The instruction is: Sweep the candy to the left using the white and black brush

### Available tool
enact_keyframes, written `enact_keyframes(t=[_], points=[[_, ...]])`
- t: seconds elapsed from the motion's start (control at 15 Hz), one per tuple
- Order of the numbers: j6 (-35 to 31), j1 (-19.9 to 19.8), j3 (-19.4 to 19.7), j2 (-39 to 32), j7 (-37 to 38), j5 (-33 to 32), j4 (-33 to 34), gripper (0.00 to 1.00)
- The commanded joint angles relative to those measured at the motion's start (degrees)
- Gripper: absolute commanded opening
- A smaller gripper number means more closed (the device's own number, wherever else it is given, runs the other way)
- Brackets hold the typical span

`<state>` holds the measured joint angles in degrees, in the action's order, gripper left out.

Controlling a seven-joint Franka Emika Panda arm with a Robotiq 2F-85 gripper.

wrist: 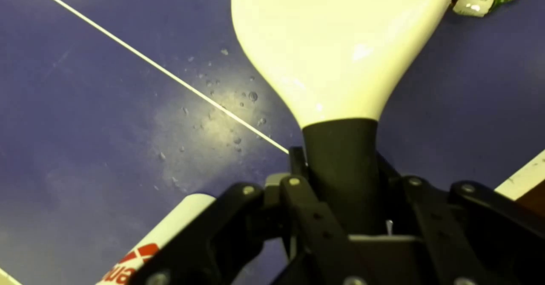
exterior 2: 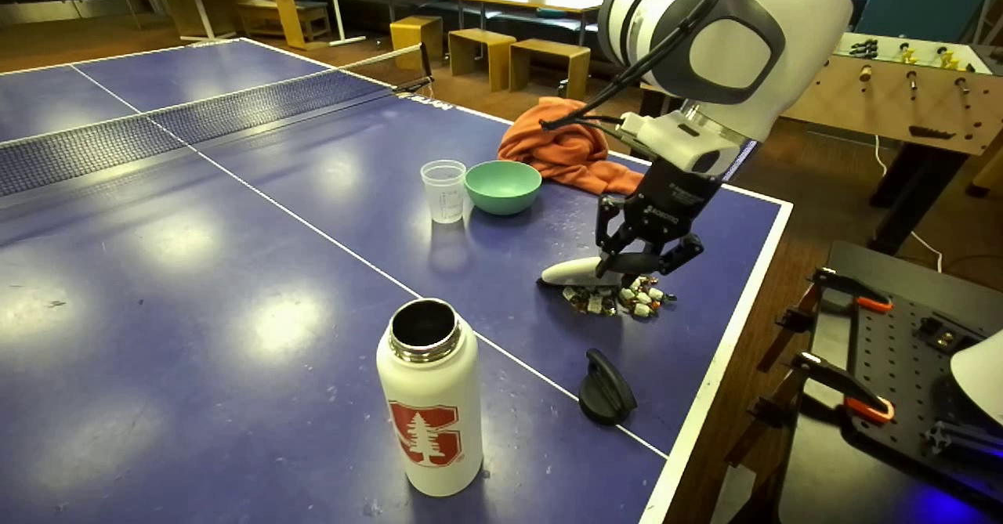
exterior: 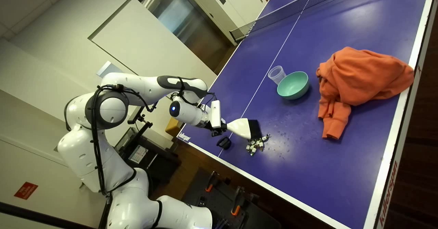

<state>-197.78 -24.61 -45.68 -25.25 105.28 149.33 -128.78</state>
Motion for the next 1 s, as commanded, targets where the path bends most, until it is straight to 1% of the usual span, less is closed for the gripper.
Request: enact_keyframes(t=[0.0,0.07,0.2,0.33,0.4,0.53,0.6,0.73,0.8,0.87,0.93], points=[[-0.4,2.9,-1.1,1.2,1.7,0.0,-0.8,0.12],[-0.4,3.7,-1.0,1.9,1.8,0.0,-1.2,0.12],[-0.2,7.5,2.7,6.3,3.8,0.0,-2.1,0.12],[0.1,9.4,5.7,10.3,5.3,0.0,-3.1,0.12],[0.1,11.0,8.4,13.3,6.5,-0.1,-3.8,0.12],[-0.1,12.2,12.6,17.6,7.3,-0.1,-5.1,0.12],[-0.1,13.2,15.6,19.9,7.5,-0.1,-5.8,0.12],[-0.1,13.7,21.3,23.5,8.0,-1.3,-7.4,0.12],[0.0,16.4,27.6,25.0,5.8,-0.4,-7.7,0.12],[-0.1,13.2,27.4,25.8,8.5,-3.8,-8.4,0.12],[-0.1,13.2,30.8,26.1,9.7,-6.5,-8.7,0.12]])
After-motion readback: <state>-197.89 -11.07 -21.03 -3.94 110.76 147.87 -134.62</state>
